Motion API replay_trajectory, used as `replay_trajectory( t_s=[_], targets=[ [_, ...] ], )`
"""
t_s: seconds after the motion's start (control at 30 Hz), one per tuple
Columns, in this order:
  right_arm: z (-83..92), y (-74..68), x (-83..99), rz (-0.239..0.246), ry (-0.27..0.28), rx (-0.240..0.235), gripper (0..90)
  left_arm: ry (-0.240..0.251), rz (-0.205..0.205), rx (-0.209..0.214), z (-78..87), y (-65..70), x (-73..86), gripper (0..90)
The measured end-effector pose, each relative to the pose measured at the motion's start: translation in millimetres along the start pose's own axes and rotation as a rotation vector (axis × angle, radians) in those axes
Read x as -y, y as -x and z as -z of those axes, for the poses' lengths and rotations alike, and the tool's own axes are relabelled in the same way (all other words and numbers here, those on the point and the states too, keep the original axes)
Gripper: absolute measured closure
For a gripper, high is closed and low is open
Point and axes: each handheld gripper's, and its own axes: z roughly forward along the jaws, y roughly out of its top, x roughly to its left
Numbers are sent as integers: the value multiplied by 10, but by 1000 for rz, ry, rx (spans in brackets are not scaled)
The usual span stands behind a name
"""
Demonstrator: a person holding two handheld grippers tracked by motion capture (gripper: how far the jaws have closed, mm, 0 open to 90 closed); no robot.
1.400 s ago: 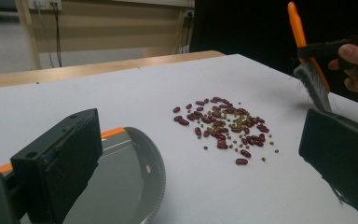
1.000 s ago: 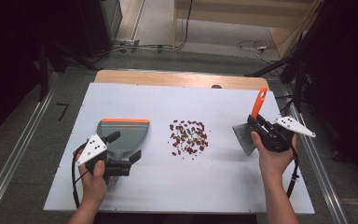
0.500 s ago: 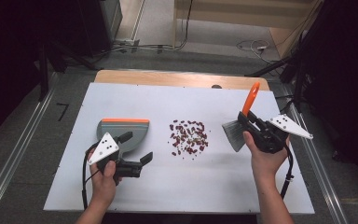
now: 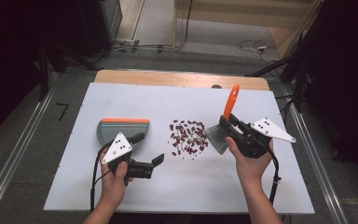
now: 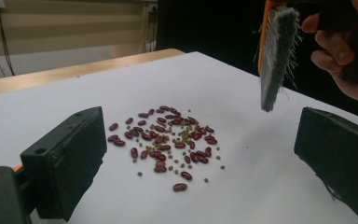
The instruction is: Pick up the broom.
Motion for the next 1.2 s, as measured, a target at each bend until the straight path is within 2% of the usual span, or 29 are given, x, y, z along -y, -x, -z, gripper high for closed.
replay_trajectory(
  t_s=[0.1, 0.27, 0.3, 0.4, 0.53, 0.67, 0.83, 1.03, 1.2],
  targets=[
    [-19, -132, -1, 8, 4, -25, 693, -11, -9, 6, -38, 53, -7, 26],
    [-29, -260, 2, 21, 10, -46, 692, -19, -5, 68, -69, 147, -7, 20],
    [-35, -321, 8, 24, 12, -58, 692, -16, 0, 73, -82, 174, -8, 20],
    [-44, -389, 17, 22, 14, -72, 692, -18, 5, 66, -125, 238, -15, 25],
    [-56, -458, 23, 31, 21, -87, 692, -20, 6, 83, -173, 304, -21, 29],
    [-60, -537, 32, 48, 23, -99, 693, -21, 16, 70, -218, 359, -20, 56],
    [-84, -618, 52, 50, 19, -124, 693, -32, 36, 35, -308, 388, -3, 135],
    [-120, -717, 96, 71, 9, -151, 692, -35, 46, 47, -353, 388, 7, 200],
    [-128, -768, 109, 79, 10, -164, 693, -50, 43, 68, -378, 416, 24, 343]
  ],
)
